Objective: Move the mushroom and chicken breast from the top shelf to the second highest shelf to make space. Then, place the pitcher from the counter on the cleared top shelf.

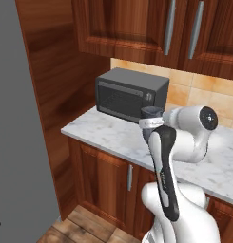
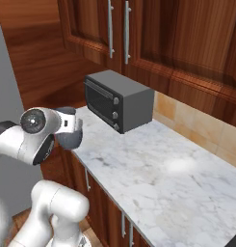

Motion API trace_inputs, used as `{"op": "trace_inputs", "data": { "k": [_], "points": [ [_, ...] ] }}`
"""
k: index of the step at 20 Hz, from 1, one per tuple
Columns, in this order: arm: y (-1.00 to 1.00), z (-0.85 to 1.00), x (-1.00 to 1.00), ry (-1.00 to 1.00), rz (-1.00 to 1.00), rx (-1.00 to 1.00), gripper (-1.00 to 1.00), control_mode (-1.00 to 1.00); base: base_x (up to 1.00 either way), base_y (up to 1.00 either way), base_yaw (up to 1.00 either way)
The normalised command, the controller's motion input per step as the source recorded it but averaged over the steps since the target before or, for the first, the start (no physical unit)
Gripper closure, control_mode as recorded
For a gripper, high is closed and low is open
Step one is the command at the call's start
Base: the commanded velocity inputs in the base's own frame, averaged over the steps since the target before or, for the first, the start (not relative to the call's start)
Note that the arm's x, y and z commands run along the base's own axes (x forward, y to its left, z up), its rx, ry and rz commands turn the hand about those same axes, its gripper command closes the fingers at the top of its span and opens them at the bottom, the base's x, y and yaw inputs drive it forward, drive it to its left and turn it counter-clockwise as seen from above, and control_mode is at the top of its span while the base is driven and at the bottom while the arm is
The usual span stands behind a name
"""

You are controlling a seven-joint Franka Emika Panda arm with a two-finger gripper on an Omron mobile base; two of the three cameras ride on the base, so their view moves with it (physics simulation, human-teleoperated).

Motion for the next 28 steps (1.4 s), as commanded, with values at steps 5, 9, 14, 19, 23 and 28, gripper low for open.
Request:
{"op": "trace_inputs", "data": {
  "k": [5,9,14,19,23,28],
  "points": [
    [0.36,0.0,-0.09,0.0,-0.19,-0.12,1.0,-1.0,0.0,0.0,0.0],
    [0.01,0.0,-0.18,0.0,0.01,0.0,1.0,-1.0,0.0,0.0,0.0],
    [0.0,-0.01,-0.24,0.0,0.03,0.06,1.0,-1.0,0.0,0.0,0.0],
    [0.0,0.0,0.0,0.01,0.08,0.06,1.0,-1.0,0.0,0.0,0.0],
    [0.0,0.0,0.0,0.0,0.07,0.0,1.0,-1.0,0.0,0.0,0.0],
    [0.0,0.0,0.0,0.0,0.0,0.0,1.0,-1.0,0.0,0.0,0.0]
  ]
}}
